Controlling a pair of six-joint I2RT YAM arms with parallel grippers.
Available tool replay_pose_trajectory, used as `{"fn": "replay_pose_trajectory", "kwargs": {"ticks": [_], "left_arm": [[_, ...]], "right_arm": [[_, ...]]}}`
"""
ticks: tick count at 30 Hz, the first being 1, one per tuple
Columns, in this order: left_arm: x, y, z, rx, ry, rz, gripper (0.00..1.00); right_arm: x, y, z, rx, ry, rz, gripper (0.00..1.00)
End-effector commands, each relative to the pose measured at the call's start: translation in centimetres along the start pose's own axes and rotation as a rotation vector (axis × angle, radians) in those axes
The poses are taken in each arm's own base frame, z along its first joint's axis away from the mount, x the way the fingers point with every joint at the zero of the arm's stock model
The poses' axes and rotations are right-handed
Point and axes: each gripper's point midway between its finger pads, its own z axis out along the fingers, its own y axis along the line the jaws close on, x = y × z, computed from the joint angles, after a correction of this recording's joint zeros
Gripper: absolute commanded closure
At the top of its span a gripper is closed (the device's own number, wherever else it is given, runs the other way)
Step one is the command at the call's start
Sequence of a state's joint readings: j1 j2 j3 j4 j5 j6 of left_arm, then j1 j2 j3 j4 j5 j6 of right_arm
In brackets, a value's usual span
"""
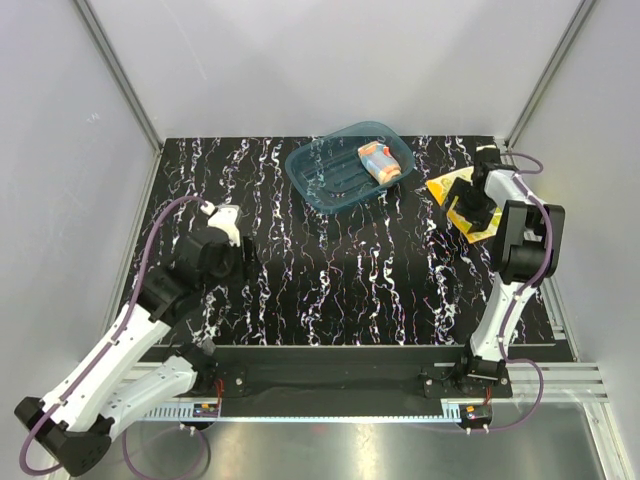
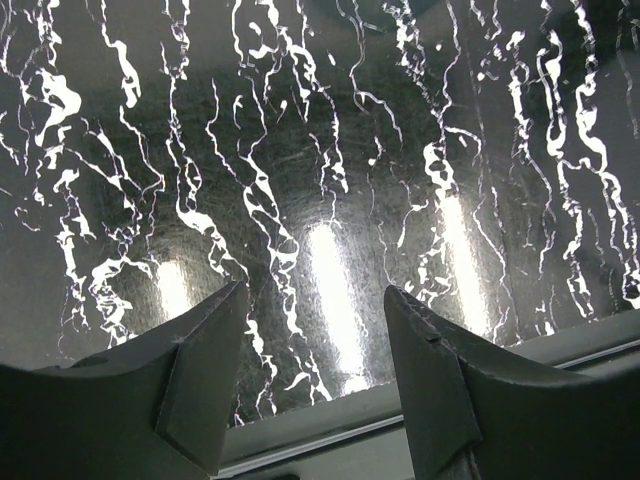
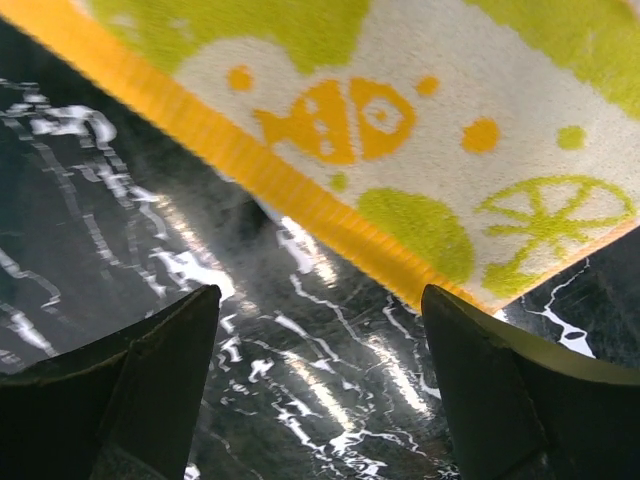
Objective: Roll the towels
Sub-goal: Move the towel to the center of the board
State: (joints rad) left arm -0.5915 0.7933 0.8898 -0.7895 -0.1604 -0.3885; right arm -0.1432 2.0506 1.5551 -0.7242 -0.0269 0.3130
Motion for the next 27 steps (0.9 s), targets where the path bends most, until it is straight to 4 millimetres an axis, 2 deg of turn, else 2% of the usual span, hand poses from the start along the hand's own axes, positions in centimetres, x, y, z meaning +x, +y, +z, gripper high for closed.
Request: {"fn": "replay_pose_trajectory", "kwargs": {"ticks": [1,6,10,13,14,17,18,21,25,26,27], "left_arm": [[-1.4,-0.7,-0.5,0.045,-0.066,0.004,0.38],[-1.4,-0.8,-0.5,0.047,-0.067,0.004,0.38],[-1.5,-0.8,-0.6,0.049,-0.073,0.004,0.38],[-1.5,-0.8,-0.6,0.049,-0.073,0.004,0.38],[-1.4,-0.7,-0.6,0.047,-0.072,0.003,0.38],[-1.5,-0.7,-0.6,0.048,-0.073,0.004,0.38],[-1.5,-0.8,-0.6,0.049,-0.073,0.005,0.38],[-1.5,-0.7,-0.7,0.048,-0.075,0.004,0.38],[-1.6,-0.7,-0.8,0.046,-0.081,0.002,0.38],[-1.6,-0.7,-0.8,0.048,-0.082,0.002,0.38],[-1.6,-0.7,-0.8,0.047,-0.083,0.001,0.38]], "right_arm": [[0.6,-1.6,0.6,0.085,0.023,0.014,0.11],[0.3,-2.4,1.4,0.131,0.019,0.0,0.11],[1.6,-2.7,2.8,0.133,0.075,-0.002,0.16],[2.4,-2.6,3.4,0.119,0.095,-0.001,0.3],[2.8,-2.7,3.5,0.118,0.109,-0.005,0.47],[3.5,-2.7,3.7,0.112,0.131,-0.004,0.68],[3.8,-2.6,3.8,0.103,0.143,-0.006,0.8],[4.8,-1.4,3.8,0.041,0.181,-0.01,0.94],[6.9,1.1,3.3,-0.022,0.22,-0.057,1.0],[7.7,2.3,2.8,-0.042,0.228,-0.086,1.0],[8.7,2.6,2.6,-0.049,0.246,-0.097,1.0]]}}
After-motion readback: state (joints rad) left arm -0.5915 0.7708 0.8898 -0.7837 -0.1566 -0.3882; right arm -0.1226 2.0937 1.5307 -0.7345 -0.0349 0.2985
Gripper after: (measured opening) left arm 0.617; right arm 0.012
